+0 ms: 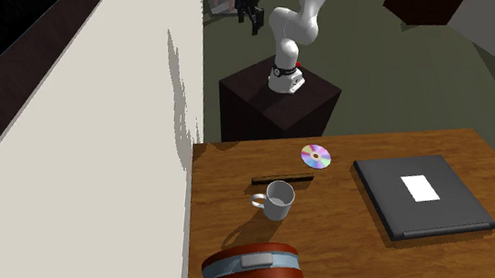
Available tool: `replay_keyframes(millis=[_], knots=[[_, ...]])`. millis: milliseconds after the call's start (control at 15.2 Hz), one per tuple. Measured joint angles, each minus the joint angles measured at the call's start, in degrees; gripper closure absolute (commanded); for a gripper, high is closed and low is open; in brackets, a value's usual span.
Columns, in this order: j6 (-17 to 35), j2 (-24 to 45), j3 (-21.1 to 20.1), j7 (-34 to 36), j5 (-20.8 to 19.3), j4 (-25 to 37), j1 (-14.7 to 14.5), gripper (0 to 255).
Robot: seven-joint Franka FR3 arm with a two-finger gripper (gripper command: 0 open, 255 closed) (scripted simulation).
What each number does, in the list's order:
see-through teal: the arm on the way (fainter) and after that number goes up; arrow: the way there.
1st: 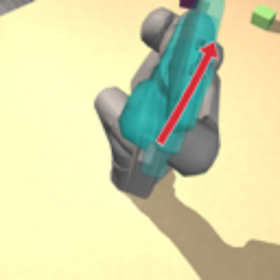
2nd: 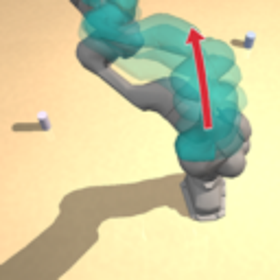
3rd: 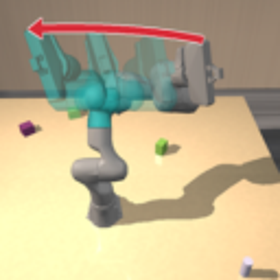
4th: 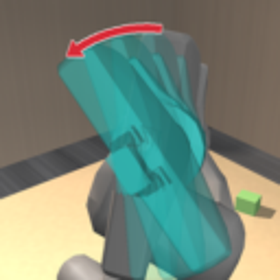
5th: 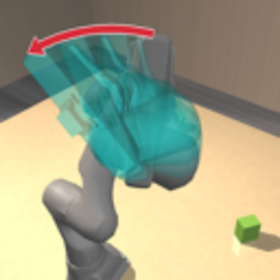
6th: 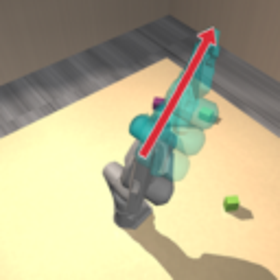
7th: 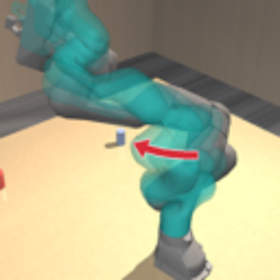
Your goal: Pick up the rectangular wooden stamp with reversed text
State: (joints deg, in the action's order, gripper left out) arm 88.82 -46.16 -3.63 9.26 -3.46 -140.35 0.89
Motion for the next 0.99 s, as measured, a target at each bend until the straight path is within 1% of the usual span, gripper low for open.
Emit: replay_keyframes(millis=[66, 264, 660, 990], knots=[[0.0, 0.0, 0.0, 0.0, 0.0, 0.0, 0.0, 0], [2.0, 1.1, -2.1, 3.2, 2.0, -0.9, -0.5, 0], [8.4, 6.1, -9.4, 13.5, 8.0, -2.2, -2.3, 0], [14.7, 13.9, -15.5, 22.1, 11.4, 0.0, -2.9, 0]])
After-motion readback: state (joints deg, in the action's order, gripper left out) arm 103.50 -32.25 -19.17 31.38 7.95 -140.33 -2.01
